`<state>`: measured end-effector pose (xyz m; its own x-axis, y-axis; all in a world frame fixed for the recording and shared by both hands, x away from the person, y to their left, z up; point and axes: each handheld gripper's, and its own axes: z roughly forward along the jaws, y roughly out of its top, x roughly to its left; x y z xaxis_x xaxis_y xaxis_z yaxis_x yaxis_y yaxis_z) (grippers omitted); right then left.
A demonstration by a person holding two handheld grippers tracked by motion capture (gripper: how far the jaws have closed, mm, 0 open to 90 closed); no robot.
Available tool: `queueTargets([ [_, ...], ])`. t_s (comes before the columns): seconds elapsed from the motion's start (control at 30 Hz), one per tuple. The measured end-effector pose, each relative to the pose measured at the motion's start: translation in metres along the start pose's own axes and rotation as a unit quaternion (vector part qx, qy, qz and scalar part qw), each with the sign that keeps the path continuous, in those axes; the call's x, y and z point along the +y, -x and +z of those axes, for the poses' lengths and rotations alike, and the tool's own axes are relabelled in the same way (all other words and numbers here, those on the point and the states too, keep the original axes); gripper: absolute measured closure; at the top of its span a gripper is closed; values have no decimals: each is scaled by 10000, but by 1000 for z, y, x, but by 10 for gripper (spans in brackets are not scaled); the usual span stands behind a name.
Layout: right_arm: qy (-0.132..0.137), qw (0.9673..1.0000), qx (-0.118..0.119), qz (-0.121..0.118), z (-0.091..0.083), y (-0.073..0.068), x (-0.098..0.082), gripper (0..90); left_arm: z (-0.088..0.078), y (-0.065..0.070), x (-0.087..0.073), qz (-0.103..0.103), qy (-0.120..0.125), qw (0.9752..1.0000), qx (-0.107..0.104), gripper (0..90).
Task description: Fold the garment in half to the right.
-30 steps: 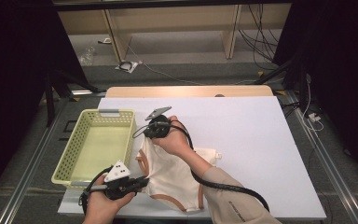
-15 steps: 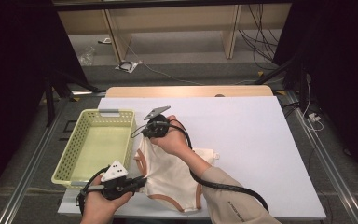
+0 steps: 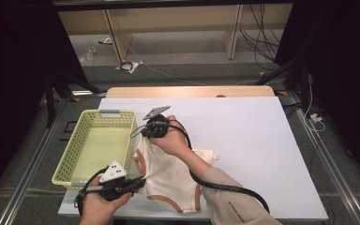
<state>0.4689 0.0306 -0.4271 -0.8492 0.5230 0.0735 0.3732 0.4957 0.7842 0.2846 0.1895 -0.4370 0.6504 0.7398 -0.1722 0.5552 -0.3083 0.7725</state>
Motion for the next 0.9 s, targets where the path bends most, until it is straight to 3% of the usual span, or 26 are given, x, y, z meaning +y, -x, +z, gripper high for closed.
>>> queueTargets([
  [0.9,46,10000,35,-34,3,-5,6,895,-8,-3,-2,-67,7,9999,111,857],
])
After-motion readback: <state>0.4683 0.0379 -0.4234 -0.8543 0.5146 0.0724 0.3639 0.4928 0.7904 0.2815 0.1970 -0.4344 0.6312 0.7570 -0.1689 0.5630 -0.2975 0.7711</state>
